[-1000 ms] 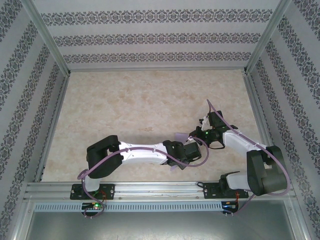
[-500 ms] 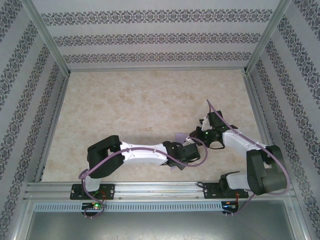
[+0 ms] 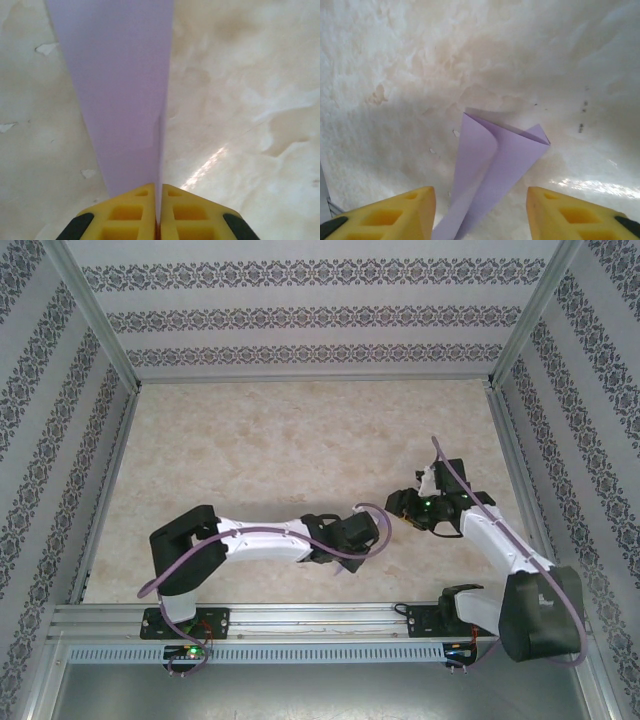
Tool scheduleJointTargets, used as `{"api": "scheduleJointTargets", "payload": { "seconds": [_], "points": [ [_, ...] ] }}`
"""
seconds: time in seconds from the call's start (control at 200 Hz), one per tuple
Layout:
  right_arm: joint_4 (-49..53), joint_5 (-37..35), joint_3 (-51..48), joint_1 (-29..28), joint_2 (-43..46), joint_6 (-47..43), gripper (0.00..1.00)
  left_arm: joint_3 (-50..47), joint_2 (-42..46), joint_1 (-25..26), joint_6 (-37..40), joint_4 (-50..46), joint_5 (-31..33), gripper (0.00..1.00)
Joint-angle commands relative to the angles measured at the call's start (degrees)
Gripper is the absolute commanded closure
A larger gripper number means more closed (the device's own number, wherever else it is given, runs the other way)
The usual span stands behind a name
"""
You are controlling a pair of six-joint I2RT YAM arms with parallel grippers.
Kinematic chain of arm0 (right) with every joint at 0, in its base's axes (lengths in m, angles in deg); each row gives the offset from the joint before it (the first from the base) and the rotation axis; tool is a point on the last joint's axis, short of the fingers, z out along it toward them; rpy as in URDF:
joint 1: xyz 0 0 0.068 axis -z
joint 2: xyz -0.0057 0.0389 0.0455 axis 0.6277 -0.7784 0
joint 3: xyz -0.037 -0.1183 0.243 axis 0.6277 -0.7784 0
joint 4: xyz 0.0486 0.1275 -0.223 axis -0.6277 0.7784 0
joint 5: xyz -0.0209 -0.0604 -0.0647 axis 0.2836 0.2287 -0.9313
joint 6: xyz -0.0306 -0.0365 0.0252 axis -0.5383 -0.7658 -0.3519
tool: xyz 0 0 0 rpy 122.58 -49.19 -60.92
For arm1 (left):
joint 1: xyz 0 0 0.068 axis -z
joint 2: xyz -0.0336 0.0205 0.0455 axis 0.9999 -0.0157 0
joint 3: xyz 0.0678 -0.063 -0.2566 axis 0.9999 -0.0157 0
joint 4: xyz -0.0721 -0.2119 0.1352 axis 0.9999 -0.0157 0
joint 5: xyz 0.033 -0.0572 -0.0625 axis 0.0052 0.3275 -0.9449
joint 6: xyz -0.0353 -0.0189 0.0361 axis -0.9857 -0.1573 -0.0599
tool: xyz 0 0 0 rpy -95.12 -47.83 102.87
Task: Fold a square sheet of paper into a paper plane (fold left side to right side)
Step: Perform the fifth fold on the wing at the bottom-center of the table.
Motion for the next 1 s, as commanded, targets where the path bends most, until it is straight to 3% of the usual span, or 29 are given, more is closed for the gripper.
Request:
{"api": "scheduleJointTargets", "payload": {
  "seconds": [0.0,0.18,0.485,0.999],
  "points": [
    [3.1,-1.4,0.1,1.1,3.0,-2.8,0.45,-3.3,1.0,-2.2,-3.9,8.6,-9.1,0.93],
    [3.3,-0.1,-1.6,1.3,5.2,-4.0,0.43,-4.7,-0.5,-4.0,-6.0,13.2,-15.4,0.94],
    [2.8,1.1,-4.3,1.5,5.2,-3.4,0.43,-2.7,-4.0,-4.4,-6.4,14.4,-20.6,0.93],
    [3.7,-3.0,-10.4,1.6,11.0,3.0,0.44,0.3,-9.2,-6.1,-9.1,16.5,-28.3,0.92]
  ]
}}
